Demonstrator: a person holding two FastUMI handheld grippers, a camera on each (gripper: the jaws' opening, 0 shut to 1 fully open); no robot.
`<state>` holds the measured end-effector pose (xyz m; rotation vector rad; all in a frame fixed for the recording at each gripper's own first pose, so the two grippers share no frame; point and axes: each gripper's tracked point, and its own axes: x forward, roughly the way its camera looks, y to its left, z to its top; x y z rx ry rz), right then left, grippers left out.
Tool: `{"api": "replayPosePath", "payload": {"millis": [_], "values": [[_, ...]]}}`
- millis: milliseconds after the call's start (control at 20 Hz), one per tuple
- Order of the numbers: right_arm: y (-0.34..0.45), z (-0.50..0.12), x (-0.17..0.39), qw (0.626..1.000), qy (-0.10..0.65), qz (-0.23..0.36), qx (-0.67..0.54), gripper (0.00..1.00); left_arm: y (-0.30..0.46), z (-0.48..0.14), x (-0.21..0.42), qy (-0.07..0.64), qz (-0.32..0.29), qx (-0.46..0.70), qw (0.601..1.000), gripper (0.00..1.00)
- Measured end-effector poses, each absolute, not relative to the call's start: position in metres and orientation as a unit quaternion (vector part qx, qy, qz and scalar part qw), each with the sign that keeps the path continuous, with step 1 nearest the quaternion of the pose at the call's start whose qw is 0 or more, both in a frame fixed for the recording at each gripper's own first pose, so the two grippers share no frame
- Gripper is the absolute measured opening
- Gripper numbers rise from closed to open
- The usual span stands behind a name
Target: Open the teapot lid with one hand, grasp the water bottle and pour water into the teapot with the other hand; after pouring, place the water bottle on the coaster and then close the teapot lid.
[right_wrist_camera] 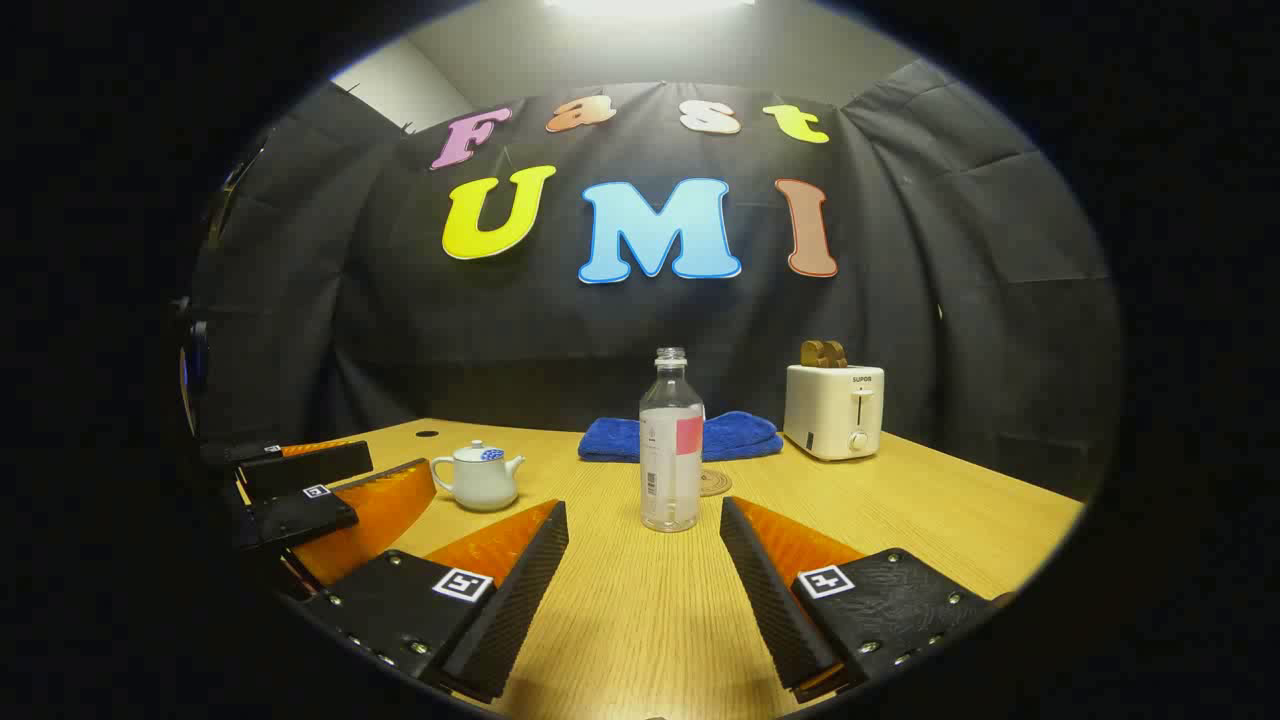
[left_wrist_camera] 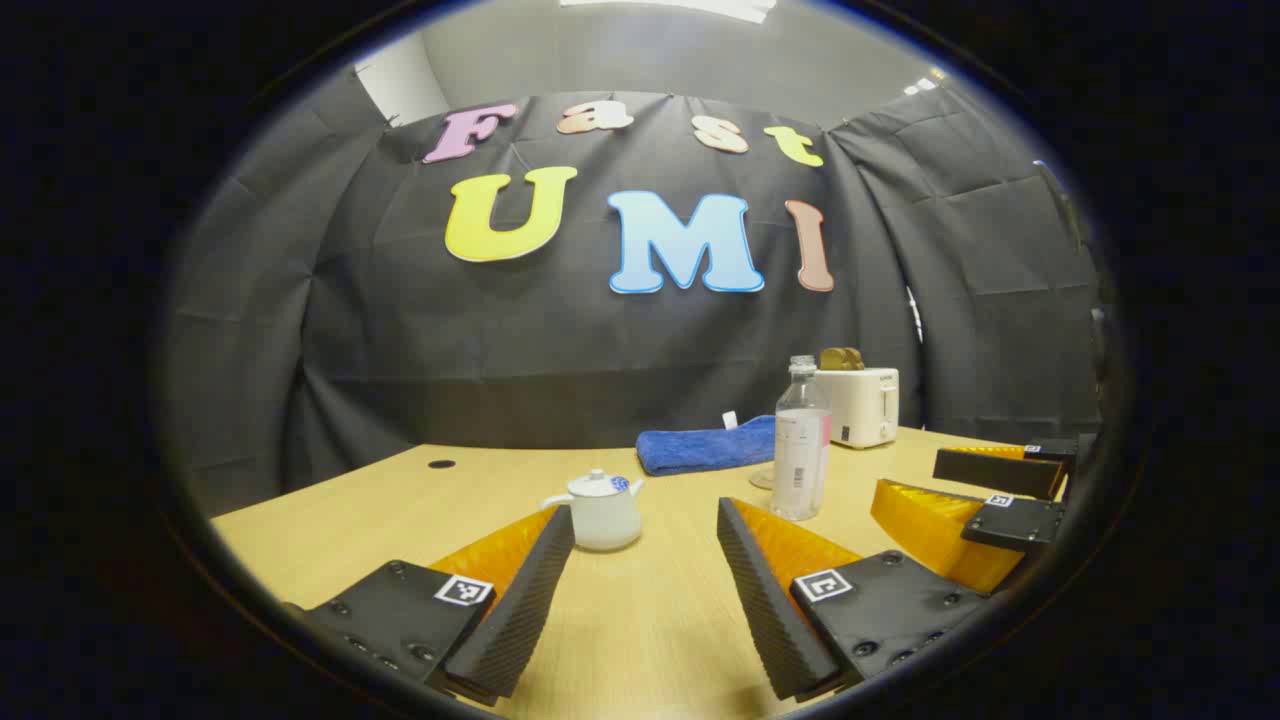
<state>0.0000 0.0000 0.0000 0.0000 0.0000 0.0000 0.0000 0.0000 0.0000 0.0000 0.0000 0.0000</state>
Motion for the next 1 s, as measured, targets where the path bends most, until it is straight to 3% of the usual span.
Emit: {"api": "replayPosePath", "payload": {"millis": [1000], "values": [[0.004, -0.001, 0.021, 1.000, 0.008, 0.017, 0.007, 0.95, 0.001, 0.000, 0.017, -0.002, -0.005, -0.001, 1.000, 0.96]]}}
